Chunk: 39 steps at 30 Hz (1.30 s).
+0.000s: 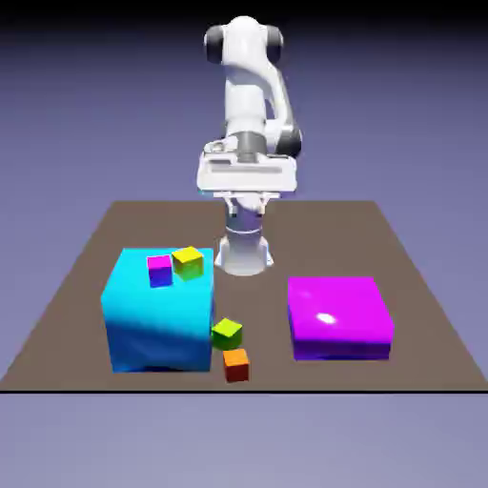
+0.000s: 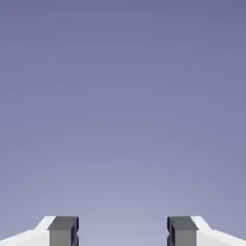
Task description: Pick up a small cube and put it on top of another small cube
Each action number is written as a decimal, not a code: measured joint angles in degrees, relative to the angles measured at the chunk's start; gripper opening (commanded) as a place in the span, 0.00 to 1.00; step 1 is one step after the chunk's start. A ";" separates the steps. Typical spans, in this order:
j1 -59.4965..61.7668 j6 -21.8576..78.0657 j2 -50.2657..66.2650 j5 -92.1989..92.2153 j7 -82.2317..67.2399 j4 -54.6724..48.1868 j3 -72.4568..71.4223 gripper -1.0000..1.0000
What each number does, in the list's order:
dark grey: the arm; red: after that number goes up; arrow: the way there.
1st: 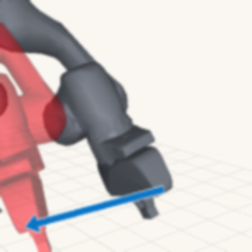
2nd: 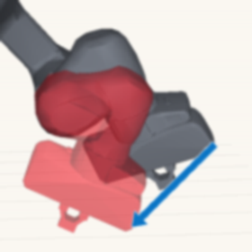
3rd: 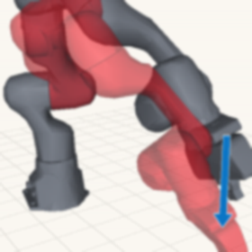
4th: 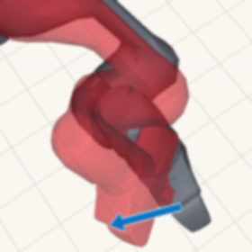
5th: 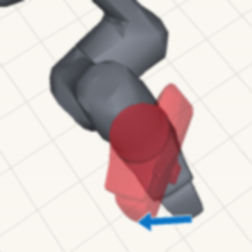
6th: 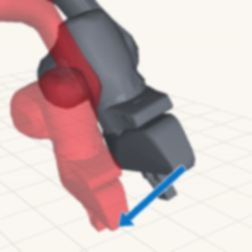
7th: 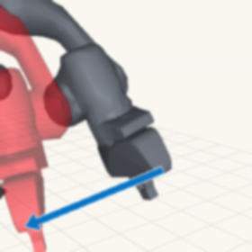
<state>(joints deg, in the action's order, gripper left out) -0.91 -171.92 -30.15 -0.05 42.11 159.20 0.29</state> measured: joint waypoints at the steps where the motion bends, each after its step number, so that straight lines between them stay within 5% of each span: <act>1: -0.19 1.73 2.08 -0.04 -0.29 -1.50 0.24 0.50; 27: -5.08 46.81 56.05 -1.20 -7.86 -40.36 6.42 0.50; 32: -4.61 39.54 61.88 -0.79 -8.07 -38.66 6.10 0.50; 33: -4.52 38.22 62.86 -0.72 -8.10 -38.33 6.04 0.00; 39: -4.73 47.02 55.99 -0.59 -8.32 -40.39 5.46 0.00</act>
<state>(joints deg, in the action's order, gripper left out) -5.65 -124.89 25.84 -0.64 33.79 118.81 5.75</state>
